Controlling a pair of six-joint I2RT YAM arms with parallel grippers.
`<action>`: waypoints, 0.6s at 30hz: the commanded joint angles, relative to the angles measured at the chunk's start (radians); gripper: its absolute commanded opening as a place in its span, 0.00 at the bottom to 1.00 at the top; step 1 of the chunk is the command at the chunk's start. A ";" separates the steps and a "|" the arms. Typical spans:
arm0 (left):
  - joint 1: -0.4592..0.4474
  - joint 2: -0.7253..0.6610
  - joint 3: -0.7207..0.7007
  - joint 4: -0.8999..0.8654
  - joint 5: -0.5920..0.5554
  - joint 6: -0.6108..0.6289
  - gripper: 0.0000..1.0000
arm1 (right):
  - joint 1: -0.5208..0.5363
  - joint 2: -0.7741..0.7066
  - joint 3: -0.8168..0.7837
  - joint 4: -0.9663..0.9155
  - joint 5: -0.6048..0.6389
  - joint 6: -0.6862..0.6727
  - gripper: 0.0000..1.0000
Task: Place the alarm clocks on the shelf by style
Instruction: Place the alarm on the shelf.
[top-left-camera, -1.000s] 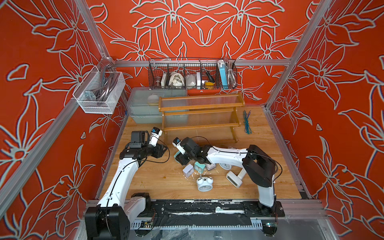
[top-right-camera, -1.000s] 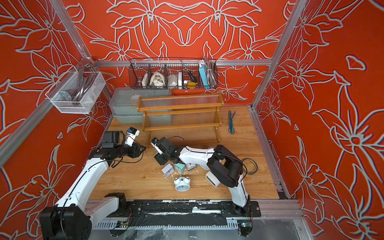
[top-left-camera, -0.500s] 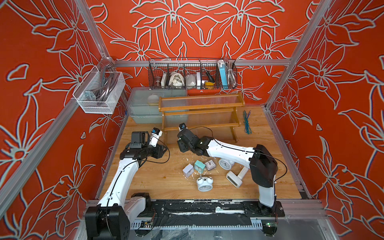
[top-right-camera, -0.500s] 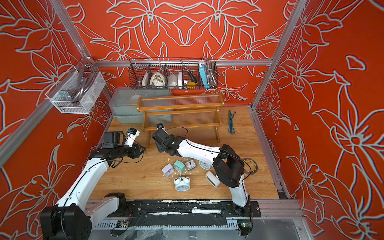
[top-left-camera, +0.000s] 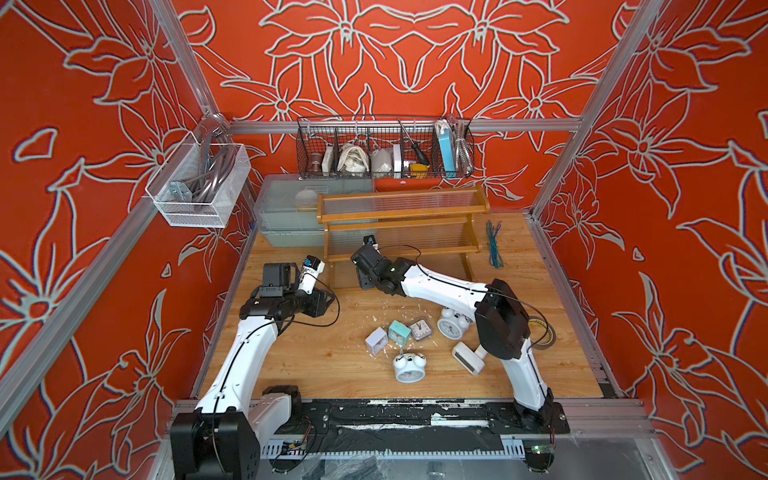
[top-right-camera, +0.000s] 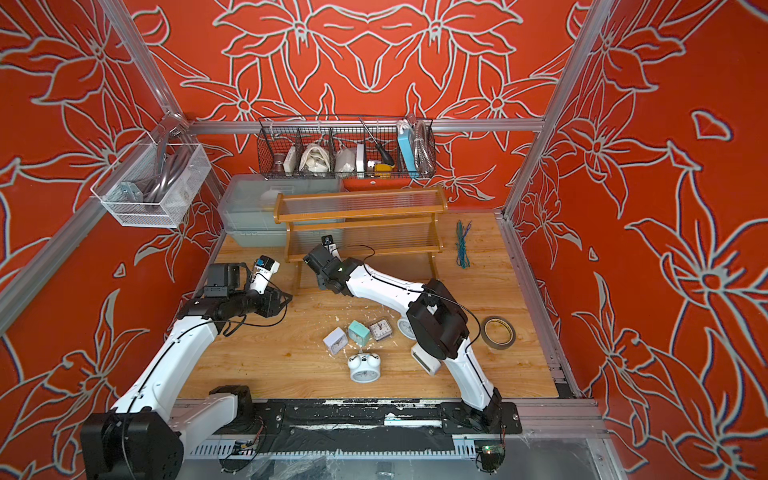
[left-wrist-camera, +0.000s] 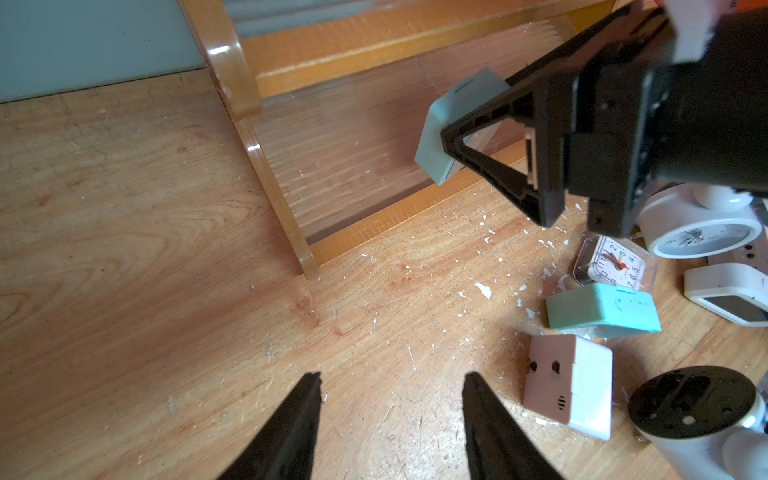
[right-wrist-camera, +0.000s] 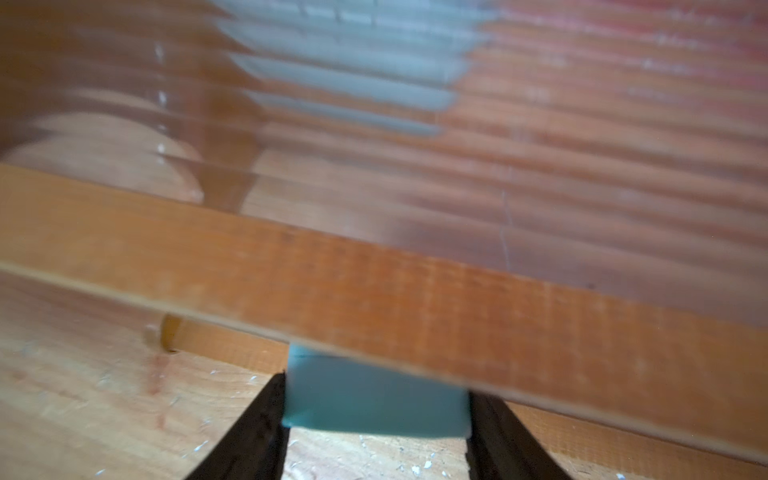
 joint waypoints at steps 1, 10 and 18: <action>0.006 -0.013 -0.010 0.007 0.009 -0.002 0.56 | 0.006 0.027 0.046 0.004 0.038 0.026 0.50; 0.006 -0.016 -0.012 0.002 0.019 0.001 0.56 | 0.006 0.076 0.051 0.069 0.081 0.040 0.51; 0.007 -0.016 -0.012 0.001 0.022 0.002 0.56 | 0.005 0.107 0.063 0.102 0.075 0.052 0.54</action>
